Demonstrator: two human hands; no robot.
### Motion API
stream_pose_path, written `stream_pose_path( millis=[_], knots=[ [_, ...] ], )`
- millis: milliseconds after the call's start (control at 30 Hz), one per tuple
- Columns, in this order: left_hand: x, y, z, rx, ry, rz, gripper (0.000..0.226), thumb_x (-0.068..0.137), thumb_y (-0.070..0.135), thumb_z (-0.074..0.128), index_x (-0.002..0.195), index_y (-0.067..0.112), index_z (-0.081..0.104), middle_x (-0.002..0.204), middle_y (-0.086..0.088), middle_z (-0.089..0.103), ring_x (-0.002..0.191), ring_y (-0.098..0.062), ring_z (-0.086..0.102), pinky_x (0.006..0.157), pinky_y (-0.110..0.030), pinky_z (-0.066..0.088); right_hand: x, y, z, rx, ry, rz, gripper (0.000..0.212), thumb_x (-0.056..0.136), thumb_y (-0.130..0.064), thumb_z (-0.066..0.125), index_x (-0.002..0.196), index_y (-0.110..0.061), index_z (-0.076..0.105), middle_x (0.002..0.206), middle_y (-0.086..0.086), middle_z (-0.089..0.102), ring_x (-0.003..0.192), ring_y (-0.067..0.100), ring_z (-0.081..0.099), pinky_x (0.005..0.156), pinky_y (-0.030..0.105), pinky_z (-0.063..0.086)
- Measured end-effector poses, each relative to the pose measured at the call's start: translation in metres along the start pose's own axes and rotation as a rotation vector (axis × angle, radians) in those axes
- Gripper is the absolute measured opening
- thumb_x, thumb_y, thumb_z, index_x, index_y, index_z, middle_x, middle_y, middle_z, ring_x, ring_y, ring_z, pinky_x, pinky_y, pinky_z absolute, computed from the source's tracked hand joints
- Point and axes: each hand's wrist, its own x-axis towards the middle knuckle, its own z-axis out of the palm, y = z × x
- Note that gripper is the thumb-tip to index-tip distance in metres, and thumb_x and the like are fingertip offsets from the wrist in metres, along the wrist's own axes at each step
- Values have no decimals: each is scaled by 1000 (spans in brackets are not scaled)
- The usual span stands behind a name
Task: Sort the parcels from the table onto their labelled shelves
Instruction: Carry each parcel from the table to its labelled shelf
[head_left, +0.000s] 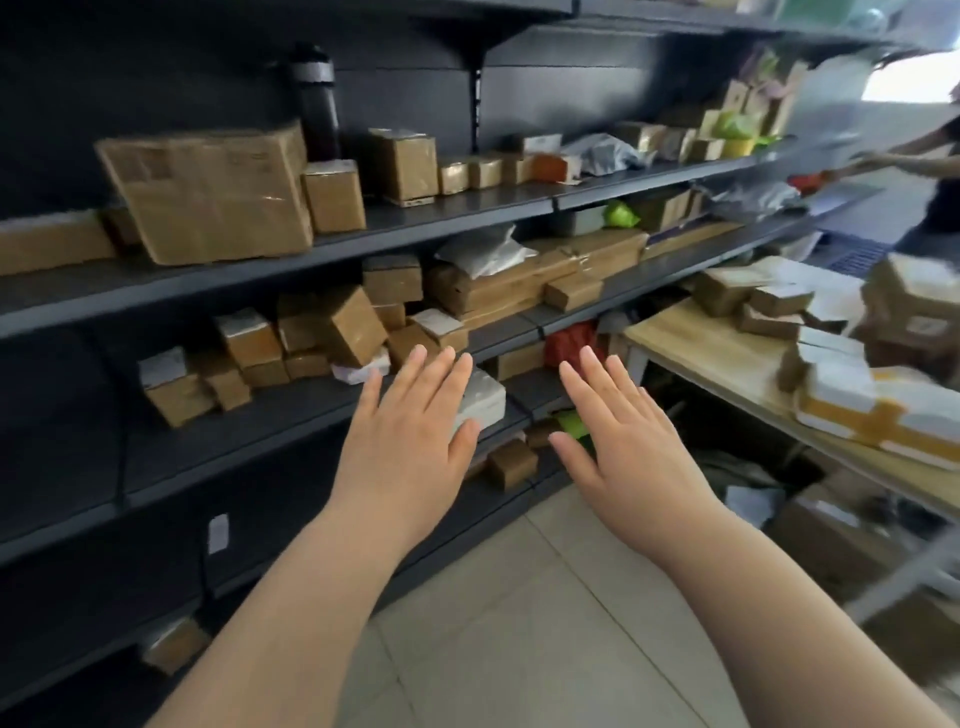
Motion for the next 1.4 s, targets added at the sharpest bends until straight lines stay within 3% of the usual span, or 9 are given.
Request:
stream_pose_path(
  millis=[233, 633, 933, 1100, 1233, 1400],
  knots=[
    [113, 32, 57, -110, -67, 187, 59, 100, 43, 23, 152, 26, 1, 161, 8, 2, 146, -10, -8, 118, -34, -6, 51, 79, 9, 17, 4, 184, 64, 98, -48, 31, 150, -32, -4, 156, -11, -13, 139, 6, -19, 120, 34, 0],
    [323, 56, 150, -224, -100, 475, 60, 100, 42, 27, 153, 27, 3, 161, 7, 3, 147, -11, -7, 118, -37, -4, 177, 178, 28, -32, 134, 514, 64, 98, -47, 31, 150, -32, -3, 156, -12, -14, 143, 6, -15, 114, 26, -4],
    [416, 124, 223, -284, -199, 658, 62, 100, 42, 30, 152, 27, 0, 161, 9, 2, 146, -9, -9, 113, -28, -11, 218, 273, 44, 5, 110, 712, 65, 97, -47, 35, 150, -33, -1, 157, -12, -12, 144, 6, -13, 113, 25, -1],
    [477, 175, 262, -253, -242, 671, 63, 100, 44, 28, 152, 27, -2, 160, 9, -1, 146, -8, -11, 112, -27, -13, 254, 357, 44, 30, 79, 729, 65, 97, -48, 34, 150, -34, -2, 157, -12, -13, 144, 7, -13, 115, 28, 2],
    [536, 224, 289, -236, -270, 599, 65, 99, 45, 30, 152, 28, -3, 160, 10, -1, 146, -8, -11, 116, -31, -9, 291, 441, 28, 53, 42, 693, 65, 98, -47, 33, 150, -34, -4, 153, -16, -16, 141, 3, -16, 114, 25, -2],
    [600, 290, 318, -224, -302, 518, 64, 99, 45, 28, 152, 29, -5, 160, 11, -4, 145, -7, -13, 117, -31, -8, 334, 540, 5, 44, -6, 644, 65, 97, -49, 34, 150, -34, -1, 157, -13, -13, 144, 8, -12, 119, 32, 5]
  ],
)
